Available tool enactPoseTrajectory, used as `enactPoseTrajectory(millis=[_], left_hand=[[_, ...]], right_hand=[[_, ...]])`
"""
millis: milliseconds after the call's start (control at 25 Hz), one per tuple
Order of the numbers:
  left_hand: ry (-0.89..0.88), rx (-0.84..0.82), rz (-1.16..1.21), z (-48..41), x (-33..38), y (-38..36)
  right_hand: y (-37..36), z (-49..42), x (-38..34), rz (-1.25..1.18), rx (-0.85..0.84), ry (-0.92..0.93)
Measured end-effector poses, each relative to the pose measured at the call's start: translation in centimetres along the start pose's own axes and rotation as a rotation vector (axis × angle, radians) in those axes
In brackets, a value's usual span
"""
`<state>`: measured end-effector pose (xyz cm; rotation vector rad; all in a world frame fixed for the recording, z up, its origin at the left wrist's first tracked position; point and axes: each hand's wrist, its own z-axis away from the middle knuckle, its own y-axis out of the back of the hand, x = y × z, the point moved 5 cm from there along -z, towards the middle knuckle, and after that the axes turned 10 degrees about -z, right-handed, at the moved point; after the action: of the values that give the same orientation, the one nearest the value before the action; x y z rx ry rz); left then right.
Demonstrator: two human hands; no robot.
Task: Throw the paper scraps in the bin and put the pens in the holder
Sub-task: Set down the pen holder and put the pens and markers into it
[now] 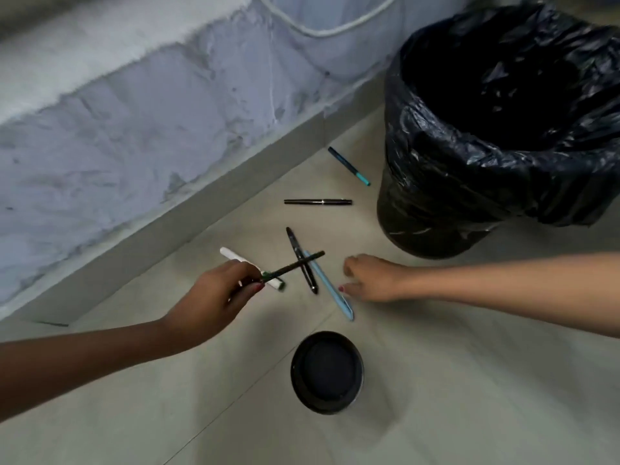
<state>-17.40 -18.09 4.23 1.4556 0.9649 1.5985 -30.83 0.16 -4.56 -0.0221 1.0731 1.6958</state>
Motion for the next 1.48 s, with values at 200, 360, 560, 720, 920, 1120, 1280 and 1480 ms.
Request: enactPoseTrajectory(millis=[200, 360, 560, 720, 920, 1120, 1280, 1480], left_hand=[[-0.155, 0.083, 0.121, 2.5, 5.0, 4.1], [-0.499, 0.023, -0.103, 4.0, 8.2, 3.6], [-0.721, -0.051, -0.338, 5.1, 9.4, 1.0], [-0.683, -0.073, -0.256, 4.3, 8.2, 1.5], [-0.604, -0.184, -0.19, 4.1, 7.5, -0.6], [-0.48, -0.165, -0.053, 3.6, 5.2, -0.9], [-0.315, -0.135, -0.008, 3.7, 1.6, -1.3], [-0.237, -0.143, -0.428, 2.0, -5.0, -2.4]], right_hand=[[-1.4, 0.8, -2.1, 0.06, 0.055, 0.038], [1.5, 0.8, -2.6, 0.069, 0.097, 0.089], [9.4, 8.1, -6.9, -0.175, 0.203, 0.41], [10.0, 11.9, -10.4, -0.206, 0.109, 0.597], [5.4, 9.8, -11.2, -0.016, -0.075, 0.587], [7.9, 9.8, -13.0, -0.177, 0.068, 0.744], [6.5, 9.0, -13.4, -0.164, 0.016, 0.724], [3.1, 6.6, -11.2, -0.08, -0.168, 0.515]])
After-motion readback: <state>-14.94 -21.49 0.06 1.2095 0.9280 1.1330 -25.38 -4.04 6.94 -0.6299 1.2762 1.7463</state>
